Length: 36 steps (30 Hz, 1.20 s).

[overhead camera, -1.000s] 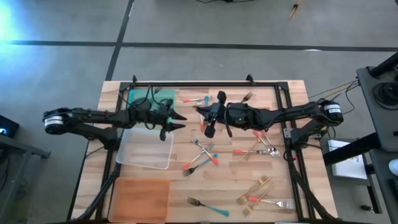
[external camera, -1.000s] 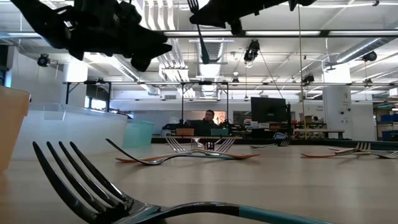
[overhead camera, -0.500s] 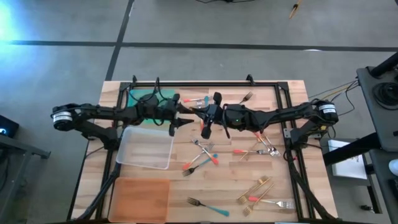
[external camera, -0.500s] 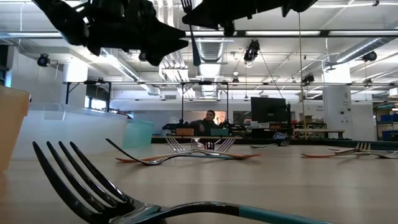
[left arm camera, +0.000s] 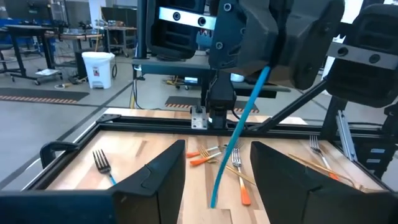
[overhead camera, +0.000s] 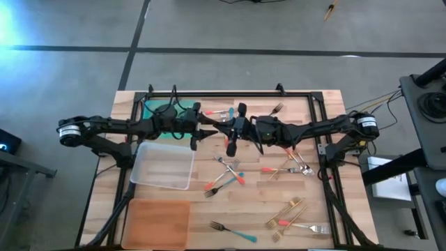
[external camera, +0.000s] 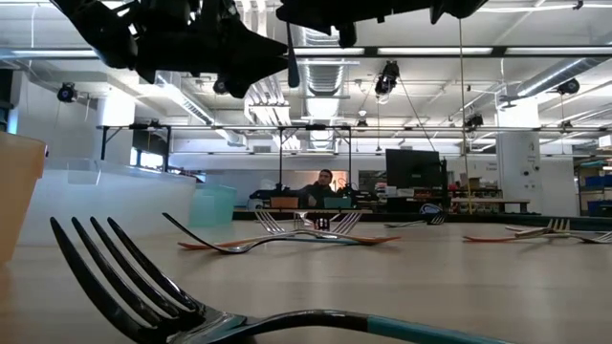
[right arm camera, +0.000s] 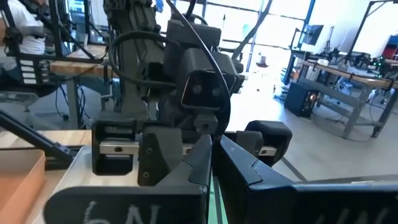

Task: Sort silverware by color (type)
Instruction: Put the blue fork into the blue bin

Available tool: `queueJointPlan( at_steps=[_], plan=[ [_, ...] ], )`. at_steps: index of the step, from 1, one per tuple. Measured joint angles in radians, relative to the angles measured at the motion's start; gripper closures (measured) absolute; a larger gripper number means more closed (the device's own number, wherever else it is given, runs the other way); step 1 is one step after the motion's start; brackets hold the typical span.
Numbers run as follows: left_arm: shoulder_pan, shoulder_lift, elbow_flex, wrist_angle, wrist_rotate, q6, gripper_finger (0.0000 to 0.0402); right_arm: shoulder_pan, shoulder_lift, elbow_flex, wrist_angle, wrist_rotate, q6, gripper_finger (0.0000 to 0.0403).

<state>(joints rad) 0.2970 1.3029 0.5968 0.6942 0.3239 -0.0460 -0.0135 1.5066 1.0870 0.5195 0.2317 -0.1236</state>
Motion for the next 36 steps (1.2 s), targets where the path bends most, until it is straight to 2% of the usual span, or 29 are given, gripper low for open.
queueJointPlan(
  at_steps=[14, 17, 23, 32, 36],
  plan=[
    [-0.001, 0.000, 0.032, -0.029, 0.000, 0.003, 0.0243, 0.000, 0.062, 0.064, 0.039, -0.004, -0.047, 0.0394],
    [-0.001, -0.001, 0.032, -0.061, 0.000, 0.005, 0.0274, 0.000, 0.064, 0.070, 0.036, 0.006, -0.068, 0.0394],
    [0.001, -0.002, 0.031, -0.096, 0.002, 0.009, 0.0385, 0.000, 0.056, 0.070, 0.036, 0.024, -0.078, 0.0394],
    [0.001, -0.008, 0.030, -0.118, 0.014, -0.008, 0.0400, -0.002, 0.057, 0.070, 0.011, 0.033, -0.019, 0.0384],
    [0.030, -0.050, 0.061, -0.283, 0.013, 0.001, 0.0401, -0.009, 0.038, 0.071, -0.094, 0.041, -0.009, 0.0353]
  ],
)
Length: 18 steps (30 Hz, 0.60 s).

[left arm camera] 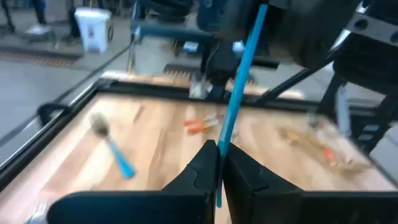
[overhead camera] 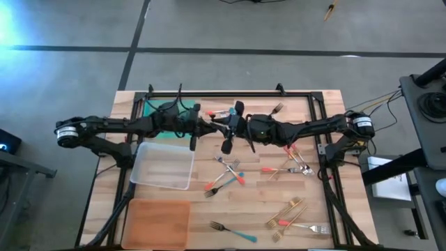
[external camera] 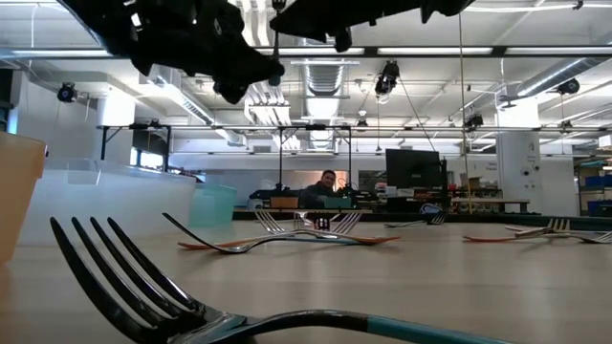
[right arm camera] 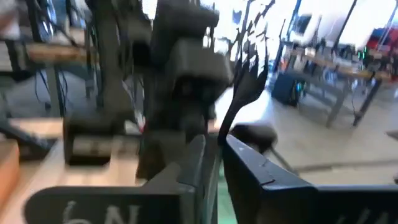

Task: Sort silverware by color (type)
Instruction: Put the blue fork into the blue bin

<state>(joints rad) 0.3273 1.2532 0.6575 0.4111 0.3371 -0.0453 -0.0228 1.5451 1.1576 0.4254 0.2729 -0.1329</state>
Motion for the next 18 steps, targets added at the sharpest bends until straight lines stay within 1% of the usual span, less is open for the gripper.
queueJointPlan(
  at_steps=[3, 5, 6, 8, 10, 12, 14, 16, 18],
  plan=[
    [0.032, -0.049, 0.057, -0.235, -0.045, 0.050, 0.0401, -0.005, -0.037, 0.000, -0.140, -0.004, 0.027, 0.0322],
    [0.051, -0.080, 0.102, -0.426, -0.121, 0.105, 0.0401, -0.004, -0.063, 0.000, -0.251, -0.011, 0.086, 0.0301],
    [0.060, -0.093, 0.126, -0.526, -0.176, 0.142, 0.0401, -0.003, -0.075, 0.000, -0.317, -0.012, 0.116, 0.0292],
    [0.077, -0.110, 0.172, -0.719, -0.329, 0.205, 0.0401, -0.003, -0.095, 0.000, -0.440, -0.016, 0.186, 0.0278],
    [0.096, -0.111, 0.194, -0.881, -0.519, 0.217, 0.0401, -0.002, -0.105, -0.001, -0.556, -0.014, 0.272, 0.0269],
    [0.119, -0.108, 0.194, -1.012, -0.663, 0.218, 0.0401, -0.002, -0.107, -0.001, -0.666, -0.013, 0.350, 0.0266],
    [0.147, -0.107, 0.186, -1.096, -0.715, 0.219, 0.0401, -0.001, -0.102, -0.001, -0.762, -0.012, 0.388, 0.0265],
    [0.184, -0.100, 0.173, -1.160, -0.715, 0.220, 0.0401, -0.001, -0.092, -0.001, -0.833, -0.011, 0.413, 0.0268],
    [0.222, -0.094, 0.162, -1.184, -0.719, 0.221, 0.0401, -0.001, -0.082, -0.001, -0.881, -0.011, 0.429, 0.0273]
  ],
)
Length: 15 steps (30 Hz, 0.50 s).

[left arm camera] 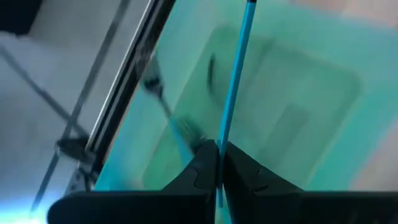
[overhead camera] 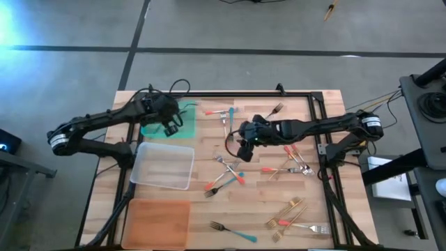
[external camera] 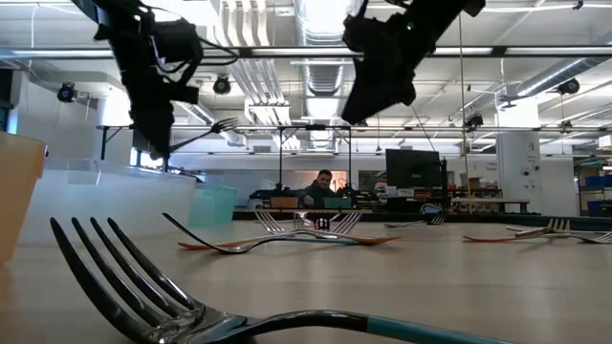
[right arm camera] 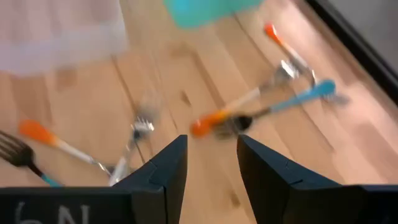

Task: Sort silverware by color (type)
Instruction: Put the blue fork into the blue bin

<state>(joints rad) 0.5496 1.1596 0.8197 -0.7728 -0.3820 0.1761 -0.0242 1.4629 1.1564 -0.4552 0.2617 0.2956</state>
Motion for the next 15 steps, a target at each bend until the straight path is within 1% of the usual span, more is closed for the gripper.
queueJointPlan(
  at_steps=[4, 8, 15],
  plan=[
    [0.072, 0.012, -0.025, 0.003, -0.002, 0.004, 0.0401, 0.000, 0.020, 0.000, -0.030, 0.000, 0.003, 0.0284],
    [0.130, 0.027, -0.037, 0.008, -0.004, 0.016, 0.0389, 0.000, 0.026, 0.000, -0.041, 0.000, 0.002, 0.0289],
    [0.149, 0.054, -0.037, 0.020, -0.003, 0.001, 0.0364, 0.000, 0.025, 0.000, -0.066, -0.001, 0.014, 0.0284]
  ],
)
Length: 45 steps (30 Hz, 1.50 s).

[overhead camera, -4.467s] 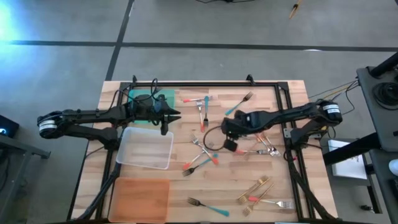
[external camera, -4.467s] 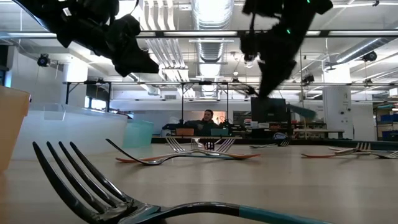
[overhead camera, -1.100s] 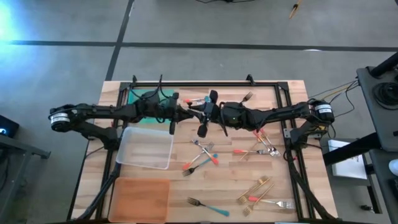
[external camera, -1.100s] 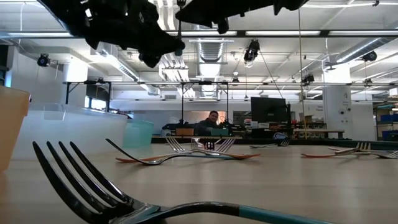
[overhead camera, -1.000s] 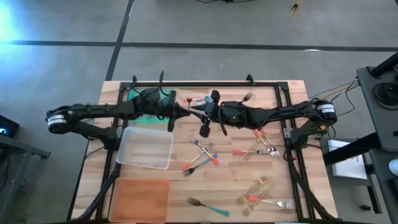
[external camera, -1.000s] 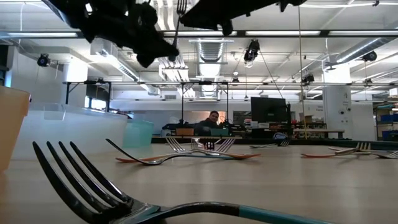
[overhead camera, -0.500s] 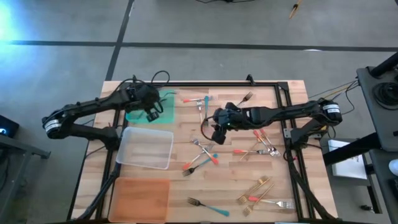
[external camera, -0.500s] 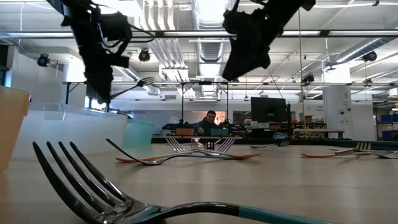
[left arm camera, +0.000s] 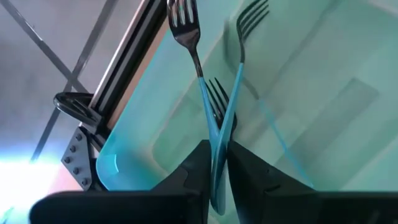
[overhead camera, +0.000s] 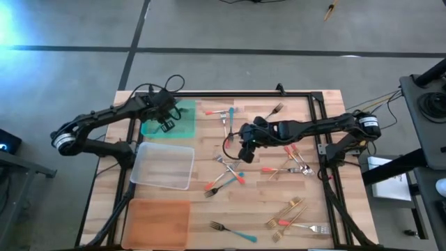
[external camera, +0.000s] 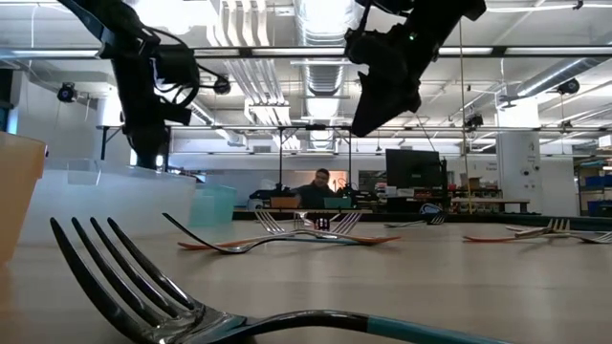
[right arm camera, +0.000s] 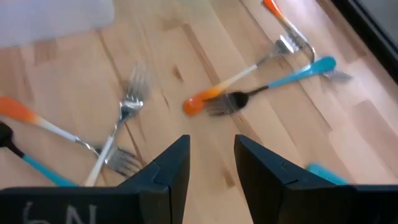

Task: Sort silverware by color (type)
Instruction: Put the blue fork into the blue bin, then put the gold fork into the transparent bin

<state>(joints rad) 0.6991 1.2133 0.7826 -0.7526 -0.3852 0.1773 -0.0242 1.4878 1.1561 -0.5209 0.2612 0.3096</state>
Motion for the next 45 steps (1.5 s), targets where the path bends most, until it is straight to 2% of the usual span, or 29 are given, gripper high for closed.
queueJointPlan(
  at_steps=[11, 14, 17, 21, 26, 29, 34, 38, 45],
  plan=[
    [-0.001, 0.010, 0.000, 0.018, 0.002, -0.029, 0.0323, 0.019, 0.000, 0.000, -0.458, -0.001, 0.257, 0.0287],
    [-0.003, 0.009, 0.000, 0.021, 0.037, -0.034, 0.0312, 0.039, 0.000, 0.000, -0.547, -0.003, 0.303, 0.0282],
    [-0.005, 0.009, 0.001, 0.061, 0.198, -0.071, 0.0304, 0.052, 0.000, -0.001, -0.631, -0.009, 0.340, 0.0277],
    [-0.023, 0.009, 0.001, 0.196, 0.522, -0.109, 0.0299, 0.064, 0.000, -0.015, -0.653, -0.020, 0.383, 0.0269],
    [-0.092, 0.009, 0.001, 0.426, 0.891, -0.142, 0.0299, 0.082, 0.000, -0.064, -0.645, -0.156, 0.386, 0.0260],
    [-0.155, 0.009, 0.001, 0.523, 1.025, -0.140, 0.0299, 0.112, 0.001, -0.109, -0.645, -0.183, 0.297, 0.0261],
    [-0.243, 0.009, 0.001, 0.612, 1.038, -0.137, 0.0299, 0.161, 0.001, -0.182, -0.640, -0.184, 0.035, 0.0274],
    [-0.273, 0.010, 0.001, 0.623, 1.002, -0.136, 0.0299, 0.169, 0.001, -0.228, -0.598, -0.183, -0.146, 0.0287],
    [-0.273, 0.010, 0.001, 0.627, 0.947, -0.135, 0.0299, 0.169, 0.001, -0.278, -0.448, -0.184, -0.292, 0.0300]
  ],
)
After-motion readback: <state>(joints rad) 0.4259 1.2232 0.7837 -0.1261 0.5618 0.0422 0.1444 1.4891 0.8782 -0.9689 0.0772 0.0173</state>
